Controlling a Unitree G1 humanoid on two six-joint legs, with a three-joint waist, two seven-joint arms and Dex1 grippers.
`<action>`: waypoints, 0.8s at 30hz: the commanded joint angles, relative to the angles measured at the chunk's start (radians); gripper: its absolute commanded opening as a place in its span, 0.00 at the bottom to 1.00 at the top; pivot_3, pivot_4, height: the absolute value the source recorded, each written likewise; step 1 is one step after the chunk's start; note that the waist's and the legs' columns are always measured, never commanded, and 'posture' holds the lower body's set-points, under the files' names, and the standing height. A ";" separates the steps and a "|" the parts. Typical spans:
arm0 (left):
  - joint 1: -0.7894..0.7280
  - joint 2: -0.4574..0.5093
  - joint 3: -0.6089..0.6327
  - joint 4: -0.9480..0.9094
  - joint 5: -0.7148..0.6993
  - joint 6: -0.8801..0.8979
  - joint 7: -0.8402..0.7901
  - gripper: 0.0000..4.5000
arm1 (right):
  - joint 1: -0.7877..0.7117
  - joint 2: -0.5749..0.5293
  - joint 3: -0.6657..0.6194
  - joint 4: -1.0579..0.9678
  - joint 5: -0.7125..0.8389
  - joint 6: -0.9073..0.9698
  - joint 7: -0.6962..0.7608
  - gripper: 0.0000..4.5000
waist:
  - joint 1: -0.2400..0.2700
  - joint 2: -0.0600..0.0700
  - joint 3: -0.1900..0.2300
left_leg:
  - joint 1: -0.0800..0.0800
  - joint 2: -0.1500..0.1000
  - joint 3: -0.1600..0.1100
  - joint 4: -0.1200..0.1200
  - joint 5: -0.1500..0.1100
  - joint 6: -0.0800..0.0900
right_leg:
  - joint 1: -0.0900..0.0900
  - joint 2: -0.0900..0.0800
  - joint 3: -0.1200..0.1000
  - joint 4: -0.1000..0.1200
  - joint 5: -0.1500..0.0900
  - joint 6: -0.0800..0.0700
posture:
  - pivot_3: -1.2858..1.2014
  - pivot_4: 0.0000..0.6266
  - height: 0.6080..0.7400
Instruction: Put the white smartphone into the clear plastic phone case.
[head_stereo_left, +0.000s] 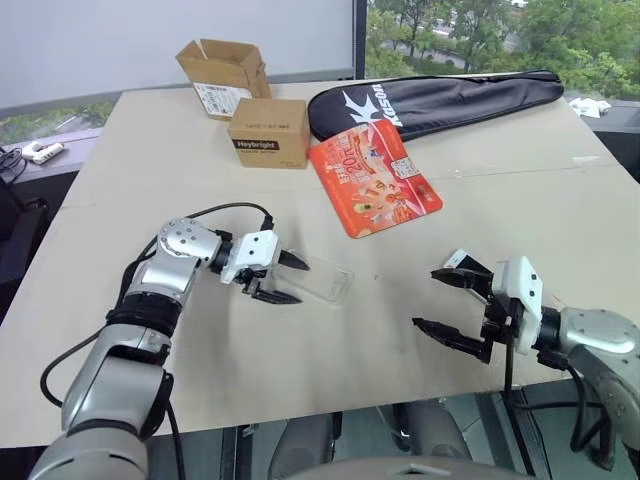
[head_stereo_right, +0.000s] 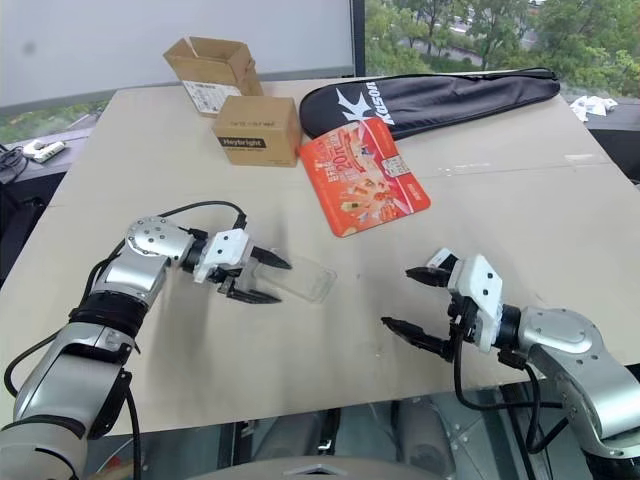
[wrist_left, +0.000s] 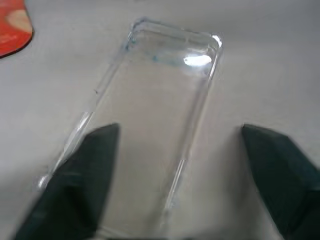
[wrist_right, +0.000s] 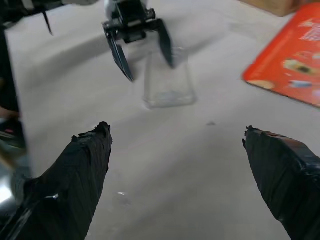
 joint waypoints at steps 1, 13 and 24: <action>-0.006 -0.004 -0.054 0.066 0.062 -0.052 -0.023 0.40 | 0.028 -0.019 -0.001 -0.014 -0.015 -0.044 -0.001 1.00 | -0.002 0.000 0.000 | 0.001 0.000 0.001 0.000 0.000 0.000 | 0.000 0.000 0.001 0.000 0.000 0.000 | 0.52 0.24 1.00; 0.084 -0.101 -0.057 -0.285 -0.053 0.218 0.045 0.01 | 0.003 -0.061 -0.053 0.089 -0.034 -0.034 -0.033 1.00 | 0.005 0.000 -0.001 | 0.001 -0.001 0.000 0.004 -0.001 0.001 | 0.004 -0.001 0.001 0.002 0.000 0.001 | 0.52 0.24 1.00; 0.197 -0.252 -0.161 -0.572 -0.016 0.544 0.262 0.01 | -0.032 -0.113 -0.079 0.252 -0.157 -0.063 -0.116 1.00 | 0.000 0.001 -0.001 | 0.002 0.000 -0.002 0.004 -0.001 0.002 | 0.003 0.001 0.001 0.003 0.000 0.001 | 0.52 0.24 1.00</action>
